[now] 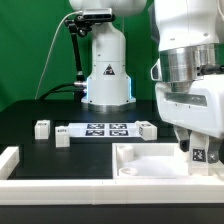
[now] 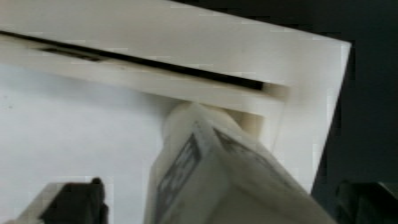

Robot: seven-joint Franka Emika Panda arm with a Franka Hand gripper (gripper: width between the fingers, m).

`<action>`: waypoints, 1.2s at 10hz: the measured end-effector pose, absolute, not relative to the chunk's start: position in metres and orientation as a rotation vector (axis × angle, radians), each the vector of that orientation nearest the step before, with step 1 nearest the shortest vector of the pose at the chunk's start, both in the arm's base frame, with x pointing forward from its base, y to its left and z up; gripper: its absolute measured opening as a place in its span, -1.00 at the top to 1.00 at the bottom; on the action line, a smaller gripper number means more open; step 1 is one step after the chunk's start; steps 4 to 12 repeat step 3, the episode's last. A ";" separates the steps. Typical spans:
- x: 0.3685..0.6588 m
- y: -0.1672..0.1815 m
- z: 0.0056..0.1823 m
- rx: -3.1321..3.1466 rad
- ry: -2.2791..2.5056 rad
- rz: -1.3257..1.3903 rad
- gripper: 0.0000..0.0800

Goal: Assemble one leg

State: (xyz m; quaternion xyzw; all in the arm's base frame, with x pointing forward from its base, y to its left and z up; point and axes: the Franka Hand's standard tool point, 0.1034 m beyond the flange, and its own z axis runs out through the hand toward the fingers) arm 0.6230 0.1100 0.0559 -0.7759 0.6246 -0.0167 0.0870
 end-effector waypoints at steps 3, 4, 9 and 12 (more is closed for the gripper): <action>0.623 0.110 0.056 -2.311 1.861 -0.049 -0.62; 0.623 0.110 0.056 -2.311 1.861 -0.049 -0.62; 0.623 0.110 0.056 -2.311 1.861 -0.049 -0.62; 0.623 0.110 0.056 -2.311 1.861 -0.049 -0.62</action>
Offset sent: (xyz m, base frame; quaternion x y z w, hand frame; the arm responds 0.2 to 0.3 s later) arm 0.0000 0.0000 0.0000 0.0000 0.0000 0.0000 1.0000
